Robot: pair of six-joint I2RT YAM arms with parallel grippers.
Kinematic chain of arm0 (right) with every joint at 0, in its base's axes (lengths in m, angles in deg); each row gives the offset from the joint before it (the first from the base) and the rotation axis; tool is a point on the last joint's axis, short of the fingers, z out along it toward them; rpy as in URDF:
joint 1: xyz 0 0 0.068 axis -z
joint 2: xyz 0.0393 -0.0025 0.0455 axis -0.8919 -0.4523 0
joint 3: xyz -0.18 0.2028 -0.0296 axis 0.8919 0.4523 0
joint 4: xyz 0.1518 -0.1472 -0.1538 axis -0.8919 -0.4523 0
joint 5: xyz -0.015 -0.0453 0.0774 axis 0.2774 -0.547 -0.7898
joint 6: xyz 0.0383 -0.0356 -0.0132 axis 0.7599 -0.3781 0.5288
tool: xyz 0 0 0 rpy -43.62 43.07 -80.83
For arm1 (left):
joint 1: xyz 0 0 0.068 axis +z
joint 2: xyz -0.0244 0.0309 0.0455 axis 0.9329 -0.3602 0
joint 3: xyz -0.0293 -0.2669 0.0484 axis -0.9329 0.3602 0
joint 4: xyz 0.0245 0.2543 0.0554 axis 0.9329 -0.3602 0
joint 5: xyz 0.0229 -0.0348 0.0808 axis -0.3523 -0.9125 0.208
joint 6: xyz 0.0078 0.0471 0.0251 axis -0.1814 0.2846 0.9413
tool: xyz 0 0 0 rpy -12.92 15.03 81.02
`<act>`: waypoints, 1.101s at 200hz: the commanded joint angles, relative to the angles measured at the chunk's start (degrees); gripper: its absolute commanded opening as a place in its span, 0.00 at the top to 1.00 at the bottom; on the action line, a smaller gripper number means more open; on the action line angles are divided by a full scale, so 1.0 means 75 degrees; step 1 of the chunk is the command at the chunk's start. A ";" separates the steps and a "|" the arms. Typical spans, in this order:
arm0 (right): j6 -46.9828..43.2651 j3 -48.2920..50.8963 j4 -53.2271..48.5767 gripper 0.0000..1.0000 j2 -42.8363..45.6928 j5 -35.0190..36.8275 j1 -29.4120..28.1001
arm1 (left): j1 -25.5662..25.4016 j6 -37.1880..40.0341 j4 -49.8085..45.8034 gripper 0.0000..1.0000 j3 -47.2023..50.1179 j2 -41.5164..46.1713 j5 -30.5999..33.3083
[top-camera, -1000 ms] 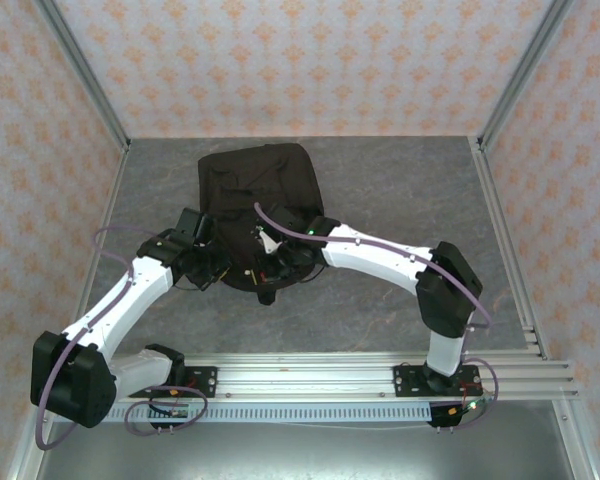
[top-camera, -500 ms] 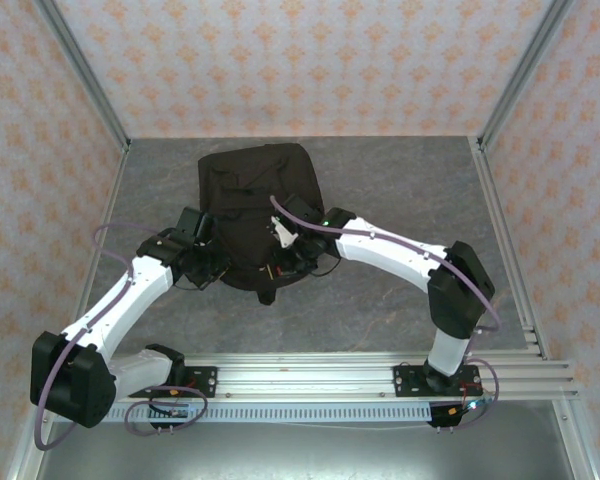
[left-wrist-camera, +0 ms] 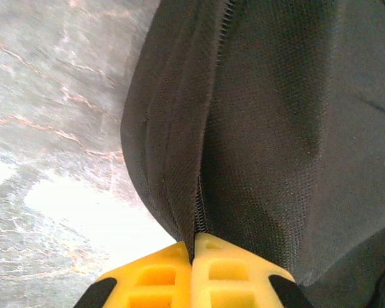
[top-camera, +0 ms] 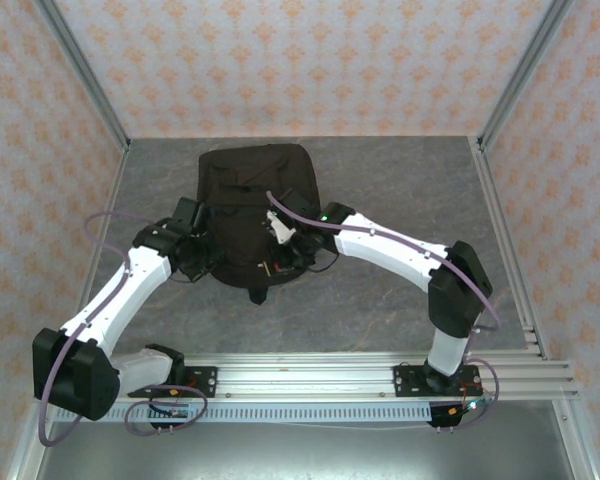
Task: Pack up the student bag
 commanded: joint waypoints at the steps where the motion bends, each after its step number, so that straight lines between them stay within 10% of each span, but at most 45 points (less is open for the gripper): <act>1: 0.0370 -0.0796 0.0361 1.00 -0.0502 -0.0083 -0.0281 | 0.0474 0.0178 -0.0393 1.00 -0.0279 0.0169 0.0976; 97: 0.0881 -0.3031 0.0966 1.00 -0.2561 -0.0409 -0.0558 | 0.1861 0.0215 -0.0086 0.80 -0.0465 0.0160 0.0860; 128: 0.0862 -0.2591 0.1184 1.00 -0.2317 -0.0313 -0.0559 | 0.1865 0.0066 -0.0038 0.60 -0.0005 0.0879 0.0209; 220: 0.0710 -0.1514 0.1251 1.00 -0.1701 -0.0181 -0.0543 | 0.1128 -0.0868 -0.0042 0.54 0.1078 0.1462 -0.0631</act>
